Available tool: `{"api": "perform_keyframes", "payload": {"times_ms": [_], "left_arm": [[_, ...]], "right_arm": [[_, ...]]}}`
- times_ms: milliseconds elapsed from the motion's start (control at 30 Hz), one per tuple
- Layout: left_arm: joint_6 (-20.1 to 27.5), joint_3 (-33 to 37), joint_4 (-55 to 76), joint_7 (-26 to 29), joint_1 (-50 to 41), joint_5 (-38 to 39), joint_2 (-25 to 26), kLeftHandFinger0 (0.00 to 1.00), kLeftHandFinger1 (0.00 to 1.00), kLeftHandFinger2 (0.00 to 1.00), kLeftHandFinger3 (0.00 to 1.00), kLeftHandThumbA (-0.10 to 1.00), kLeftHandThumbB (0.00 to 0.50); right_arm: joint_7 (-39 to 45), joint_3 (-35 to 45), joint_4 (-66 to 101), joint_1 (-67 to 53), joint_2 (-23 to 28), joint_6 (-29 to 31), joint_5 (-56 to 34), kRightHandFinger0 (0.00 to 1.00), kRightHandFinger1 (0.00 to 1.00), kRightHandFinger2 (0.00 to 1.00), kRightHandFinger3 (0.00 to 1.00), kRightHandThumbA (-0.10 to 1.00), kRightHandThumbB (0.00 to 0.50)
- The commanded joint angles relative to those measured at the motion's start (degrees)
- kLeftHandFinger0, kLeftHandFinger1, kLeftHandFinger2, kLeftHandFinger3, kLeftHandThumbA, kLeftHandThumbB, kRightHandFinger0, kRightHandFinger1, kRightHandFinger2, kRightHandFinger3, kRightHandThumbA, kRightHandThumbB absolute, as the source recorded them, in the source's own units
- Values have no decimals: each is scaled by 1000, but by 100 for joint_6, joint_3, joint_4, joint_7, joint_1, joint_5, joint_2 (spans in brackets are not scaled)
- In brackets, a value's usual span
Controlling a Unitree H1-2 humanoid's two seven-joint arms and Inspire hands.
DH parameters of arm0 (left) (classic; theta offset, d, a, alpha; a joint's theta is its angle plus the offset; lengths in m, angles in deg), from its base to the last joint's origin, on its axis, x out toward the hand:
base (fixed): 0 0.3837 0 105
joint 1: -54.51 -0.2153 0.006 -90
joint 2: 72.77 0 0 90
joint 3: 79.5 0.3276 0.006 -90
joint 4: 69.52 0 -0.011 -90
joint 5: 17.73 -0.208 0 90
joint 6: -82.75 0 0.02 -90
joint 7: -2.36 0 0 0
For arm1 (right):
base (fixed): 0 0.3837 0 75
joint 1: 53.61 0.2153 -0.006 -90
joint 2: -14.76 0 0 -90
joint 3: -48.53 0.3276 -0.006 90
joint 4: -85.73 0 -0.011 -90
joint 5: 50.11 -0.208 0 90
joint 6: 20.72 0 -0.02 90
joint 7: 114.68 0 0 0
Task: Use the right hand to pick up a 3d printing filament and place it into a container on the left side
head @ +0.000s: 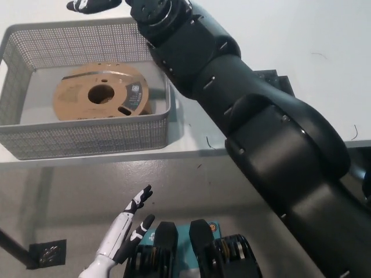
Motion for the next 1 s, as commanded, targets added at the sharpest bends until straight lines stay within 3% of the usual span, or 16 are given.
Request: {"api": "perform_keyframes", "payload": {"times_ms": [0, 133, 200, 267, 333, 433, 533, 633, 733, 900, 967], "left_arm": [[71, 32, 202, -98, 54, -41, 54, 1000, 1000, 1000, 1000, 1000, 147], [41, 8, 201, -121, 69, -25, 51, 1000, 1000, 1000, 1000, 1000, 123], [90, -2, 168, -107, 64, -18, 47, 1000, 1000, 1000, 1000, 1000, 119], [117, -11, 161, -124, 47, 4, 57, 1000, 1000, 1000, 1000, 1000, 117], [90, -28, 142, -130, 54, 16, 38, 1000, 1000, 1000, 1000, 1000, 114], [98, -41, 136, -117, 32, 25, 27, 1000, 1000, 1000, 1000, 1000, 100], [92, -47, 103, -86, 61, -7, 9, 1000, 1000, 1000, 1000, 1000, 131], [33, -88, 81, -100, 60, 109, -32, 1000, 1000, 1000, 1000, 1000, 149], [172, -95, -11, -53, 97, 93, -27, 1000, 1000, 1000, 1000, 1000, 171], [198, -96, -85, -21, 116, 66, -39, 1000, 1000, 1000, 1000, 1000, 170], [154, -85, -96, 2, 109, 2, -44, 1000, 1000, 1000, 1000, 1000, 159]], "right_arm": [[387, 45, 212, 552, 363, 406, 44, 1000, 1000, 1000, 1000, 830, 500], [584, 13, 313, 673, 854, 602, 102, 1000, 1000, 1000, 1000, 862, 500], [783, -102, 427, 726, 1114, 698, 217, 1000, 1000, 1000, 1000, 908, 462], [1001, -12, 668, 680, 1365, 685, 104, 1000, 1000, 1000, 1000, 878, 418], [1275, -20, 1059, 525, 1744, 832, 104, 1000, 1000, 1000, 1000, 876, 456], [1706, -143, 2401, 8, 2278, 550, 185, 1000, 1000, 1000, 1000, 895, 450], [2049, -264, 3940, -577, 2801, 228, 263, 1000, 1000, 1000, 1000, 941, 418], [2290, -250, 5095, -1026, 3209, -24, 222, 1000, 1000, 1000, 1000, 978, 420], [2464, -2, 6784, -1736, 3616, -667, -64, 1000, 1000, 1000, 1000, 1000, 383], [2417, 311, 8445, -2709, 4004, -812, -219, 1000, 1000, 1000, 1000, 1000, 332], [2310, 561, 9009, -3237, 4002, -721, -505, 1000, 1000, 1000, 1000, 1000, 365]]}}
